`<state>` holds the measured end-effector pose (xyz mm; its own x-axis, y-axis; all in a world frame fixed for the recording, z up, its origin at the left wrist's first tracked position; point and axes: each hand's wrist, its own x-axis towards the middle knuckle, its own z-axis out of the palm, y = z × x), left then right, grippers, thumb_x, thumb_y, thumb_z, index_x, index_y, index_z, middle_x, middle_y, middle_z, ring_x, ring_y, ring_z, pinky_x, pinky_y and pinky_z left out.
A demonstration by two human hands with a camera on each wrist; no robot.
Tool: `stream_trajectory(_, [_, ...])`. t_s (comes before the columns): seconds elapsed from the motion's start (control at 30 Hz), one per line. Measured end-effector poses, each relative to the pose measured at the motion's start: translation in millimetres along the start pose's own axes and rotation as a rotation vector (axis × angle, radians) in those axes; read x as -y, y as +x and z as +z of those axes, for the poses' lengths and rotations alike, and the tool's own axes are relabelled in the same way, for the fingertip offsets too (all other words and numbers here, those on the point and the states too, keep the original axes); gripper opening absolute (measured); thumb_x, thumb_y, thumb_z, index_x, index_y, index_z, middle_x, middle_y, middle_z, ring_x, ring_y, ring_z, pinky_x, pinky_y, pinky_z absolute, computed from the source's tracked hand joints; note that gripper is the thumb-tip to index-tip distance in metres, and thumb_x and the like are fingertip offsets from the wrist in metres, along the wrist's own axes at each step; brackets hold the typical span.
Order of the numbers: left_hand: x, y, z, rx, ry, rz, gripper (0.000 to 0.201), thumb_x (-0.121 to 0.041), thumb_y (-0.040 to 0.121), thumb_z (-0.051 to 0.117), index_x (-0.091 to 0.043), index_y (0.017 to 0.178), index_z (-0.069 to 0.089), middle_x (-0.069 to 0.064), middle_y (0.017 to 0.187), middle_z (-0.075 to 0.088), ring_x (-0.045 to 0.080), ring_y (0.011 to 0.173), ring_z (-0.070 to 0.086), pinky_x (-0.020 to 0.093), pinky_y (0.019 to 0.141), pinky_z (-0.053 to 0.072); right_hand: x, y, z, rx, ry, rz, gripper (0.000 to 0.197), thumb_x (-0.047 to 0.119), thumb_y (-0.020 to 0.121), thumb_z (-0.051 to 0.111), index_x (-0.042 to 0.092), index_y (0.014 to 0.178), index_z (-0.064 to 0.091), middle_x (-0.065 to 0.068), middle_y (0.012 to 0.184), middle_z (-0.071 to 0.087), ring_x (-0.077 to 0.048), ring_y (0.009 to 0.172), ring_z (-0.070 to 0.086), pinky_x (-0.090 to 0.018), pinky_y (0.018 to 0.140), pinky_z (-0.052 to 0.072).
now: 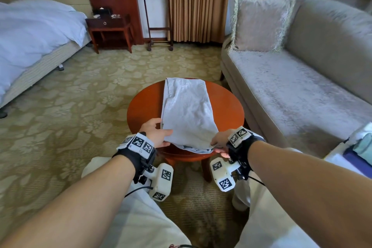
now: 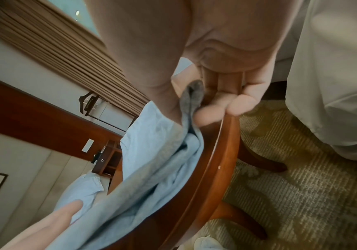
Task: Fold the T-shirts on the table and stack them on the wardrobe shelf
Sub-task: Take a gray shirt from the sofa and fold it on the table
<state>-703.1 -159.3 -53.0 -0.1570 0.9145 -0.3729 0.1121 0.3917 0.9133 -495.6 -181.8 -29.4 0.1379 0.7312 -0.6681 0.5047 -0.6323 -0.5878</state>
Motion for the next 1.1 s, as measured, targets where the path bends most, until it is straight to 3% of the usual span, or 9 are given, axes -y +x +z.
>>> stream_trajectory(0.07, [-1.3,-3.3,-2.2,-0.005,0.004,0.038,0.027,-0.004,0.082,0.075,-0.018,0.104,0.070,0.005,0.124,0.056,0.026,0.093,0.064,0.032,0.064,0.060,-0.5,-0.6,-1.0,-0.019,0.018,-0.019,0.032,0.001,0.097,0.042,0.013,0.068,0.036,-0.002,0.038,0.042,-0.011,0.030,0.041,-0.022,0.032,0.034])
stream_trajectory(0.17, [-4.6,-11.2,-3.7,0.009,-0.092,0.087,0.016,-0.003,0.079,0.077,-0.006,0.095,0.074,0.009,0.106,0.066,0.021,0.086,0.066,0.027,0.063,0.060,1.0,-10.0,-2.4,-0.036,0.136,0.005,0.023,0.002,0.094,0.038,0.011,0.073,0.039,-0.007,0.046,0.047,-0.017,0.041,0.050,-0.023,0.041,0.047])
stream_trajectory(0.3, [-13.2,-22.8,-7.0,0.067,-0.161,0.162,0.024,0.005,0.072,0.080,0.003,0.095,0.073,0.020,0.095,0.072,0.026,0.087,0.072,0.025,0.071,0.059,4.5,-20.3,-4.5,-0.057,0.330,-0.055,0.022,0.004,0.095,0.045,0.013,0.075,0.043,-0.007,0.081,0.049,-0.019,0.072,0.053,-0.040,0.089,0.054])
stream_trajectory(0.4, [-18.6,-27.7,-12.8,0.151,-0.101,0.193,0.041,0.012,0.063,0.081,-0.001,0.101,0.072,0.020,0.100,0.072,0.026,0.094,0.072,0.034,0.087,0.057,6.4,-24.9,-19.5,-0.147,0.365,-0.064,0.017,0.001,0.092,0.049,0.005,0.075,0.047,-0.012,0.075,0.057,-0.022,0.065,0.059,-0.031,0.067,0.057])
stream_trajectory(0.57, [-31.3,-30.1,-20.3,0.158,0.062,0.292,0.060,-0.003,0.041,0.088,-0.003,0.099,0.074,0.016,0.099,0.074,0.032,0.100,0.069,0.048,0.096,0.053,16.5,-38.9,-37.4,-0.243,0.357,-0.143,0.004,-0.002,0.084,0.056,-0.001,0.087,0.057,-0.017,0.062,0.064,-0.029,0.060,0.066,-0.041,0.077,0.059])
stream_trajectory(0.67, [-45.1,-36.7,-24.7,0.146,0.092,0.295,0.043,0.019,0.063,0.077,0.005,0.103,0.071,0.020,0.096,0.072,0.030,0.089,0.071,0.034,0.078,0.060,19.3,-44.0,-46.9,-0.194,0.400,-0.197,0.012,0.003,0.088,0.060,-0.001,0.077,0.060,-0.013,0.055,0.063,-0.024,0.054,0.063,-0.032,0.058,0.057])
stream_trajectory(0.87, [-66.8,-28.7,-30.7,0.132,0.219,0.345,0.030,0.007,0.069,0.080,-0.004,0.097,0.074,0.016,0.095,0.074,0.015,0.075,0.064,0.022,0.056,0.050,23.7,-45.7,-64.4,-0.029,0.566,-0.291,0.010,0.002,0.082,0.049,0.005,0.074,0.054,-0.006,0.051,0.064,-0.023,0.060,0.070,-0.024,0.055,0.051])
stream_trajectory(0.97, [-73.3,-19.7,-28.2,0.084,0.228,0.402,0.019,-0.002,0.077,0.079,-0.008,0.094,0.072,-0.001,0.064,0.069,-0.003,0.049,0.057,0.012,0.043,0.040,30.2,-42.0,-71.7,0.083,0.527,-0.352,0.008,0.003,0.079,0.064,0.006,0.074,0.059,-0.006,0.063,0.063,-0.022,0.075,0.069,-0.022,0.062,0.046])
stream_trajectory(1.1, [-77.5,1.5,-22.9,0.070,0.179,0.443,0.021,-0.002,0.080,0.075,-0.004,0.100,0.070,-0.006,0.077,0.066,-0.009,0.056,0.061,0.003,0.052,0.043,43.2,-21.7,-78.6,-0.051,0.418,-0.402,0.025,-0.015,0.064,0.077,0.004,0.076,0.066,-0.012,0.081,0.065,-0.025,0.078,0.062,-0.032,0.074,0.052])
